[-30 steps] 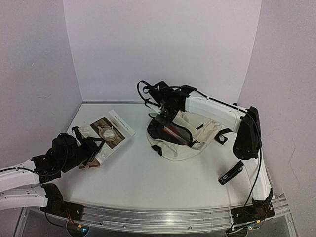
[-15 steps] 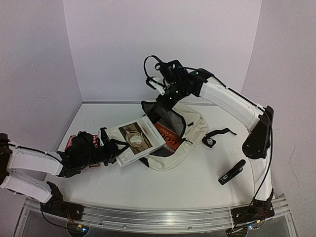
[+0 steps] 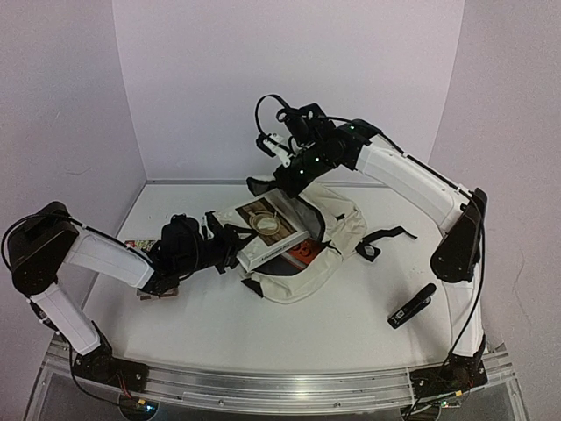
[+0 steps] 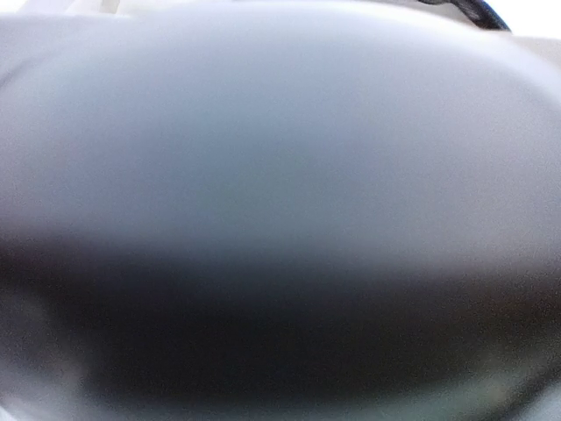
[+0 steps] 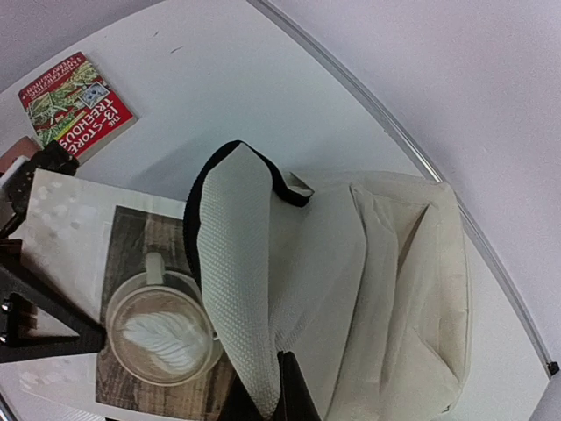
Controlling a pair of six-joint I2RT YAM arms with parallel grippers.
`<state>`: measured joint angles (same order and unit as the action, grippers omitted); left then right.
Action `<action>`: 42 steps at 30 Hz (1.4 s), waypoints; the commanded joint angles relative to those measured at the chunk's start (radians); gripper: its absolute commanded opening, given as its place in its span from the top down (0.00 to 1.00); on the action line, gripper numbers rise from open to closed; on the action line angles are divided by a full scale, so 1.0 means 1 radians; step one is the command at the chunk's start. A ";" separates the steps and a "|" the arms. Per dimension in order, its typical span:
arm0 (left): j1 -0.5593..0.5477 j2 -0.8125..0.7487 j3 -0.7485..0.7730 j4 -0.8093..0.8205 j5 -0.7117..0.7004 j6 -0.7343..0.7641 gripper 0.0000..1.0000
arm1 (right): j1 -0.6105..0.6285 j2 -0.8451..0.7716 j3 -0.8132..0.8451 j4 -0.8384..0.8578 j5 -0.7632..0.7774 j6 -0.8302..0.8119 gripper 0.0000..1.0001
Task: Pack the student bag
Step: Place the book in the student bag.
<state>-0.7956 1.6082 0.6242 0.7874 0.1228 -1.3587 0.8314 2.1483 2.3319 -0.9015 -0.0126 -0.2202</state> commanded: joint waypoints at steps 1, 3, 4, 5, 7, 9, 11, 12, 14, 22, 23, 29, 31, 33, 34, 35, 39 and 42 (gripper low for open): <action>-0.004 0.085 0.166 -0.036 -0.072 -0.095 1.00 | 0.005 -0.089 0.000 0.044 -0.065 0.037 1.00; -0.016 0.144 0.216 -0.044 -0.075 -0.121 1.00 | 0.004 -0.091 0.003 0.045 -0.067 0.039 1.00; -0.019 0.178 0.242 -0.044 -0.071 -0.141 1.00 | 0.004 -0.092 0.006 0.046 -0.065 0.039 1.00; -0.023 0.203 0.263 -0.040 -0.069 -0.152 1.00 | 0.004 -0.092 0.009 0.046 -0.066 0.039 1.00; -0.032 0.256 0.306 -0.038 -0.066 -0.177 1.00 | 0.004 -0.094 0.010 0.046 -0.071 0.040 1.00; -0.048 0.307 0.335 -0.029 -0.094 -0.208 1.00 | 0.004 -0.095 0.018 0.045 -0.089 0.049 1.00; -0.060 0.346 0.364 -0.009 -0.113 -0.226 0.98 | 0.004 -0.094 0.023 0.044 -0.106 0.063 1.00; -0.060 0.362 0.382 -0.008 -0.124 -0.224 0.96 | 0.005 -0.093 0.025 0.044 -0.108 0.066 1.00; -0.060 0.382 0.423 -0.014 -0.150 -0.204 0.87 | 0.004 -0.087 0.026 0.044 -0.097 0.066 1.00; -0.128 0.217 0.454 -0.426 -0.338 -0.086 0.35 | -0.026 -0.064 0.028 0.045 -0.058 0.063 1.00; -0.138 0.195 0.463 -0.506 -0.364 -0.081 0.30 | -0.030 -0.064 0.029 0.044 -0.059 0.064 1.00; -0.165 0.133 0.482 -0.725 -0.397 -0.118 0.10 | -0.038 -0.064 0.032 0.044 -0.065 0.064 1.00; -0.165 0.128 0.458 -0.718 -0.379 -0.134 0.16 | -0.040 -0.066 0.026 0.045 -0.067 0.063 1.00; -0.165 0.130 0.439 -0.701 -0.370 -0.139 0.24 | -0.041 -0.070 0.015 0.045 -0.072 0.062 1.00; -0.165 0.136 0.432 -0.679 -0.361 -0.137 0.28 | -0.040 -0.073 0.009 0.046 -0.077 0.062 1.00; -0.165 0.142 0.423 -0.647 -0.351 -0.134 0.32 | -0.040 -0.076 0.004 0.046 -0.082 0.063 1.00; -0.165 0.194 0.449 -0.591 -0.316 -0.103 0.54 | -0.041 -0.090 -0.018 0.046 -0.122 0.074 1.00; -0.159 0.241 0.473 -0.542 -0.311 -0.087 0.70 | -0.040 -0.108 -0.036 0.046 -0.179 0.086 1.00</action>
<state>-0.9622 1.7940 1.0516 0.1568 -0.2039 -1.4819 0.7944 2.1309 2.3093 -0.9000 -0.1116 -0.1602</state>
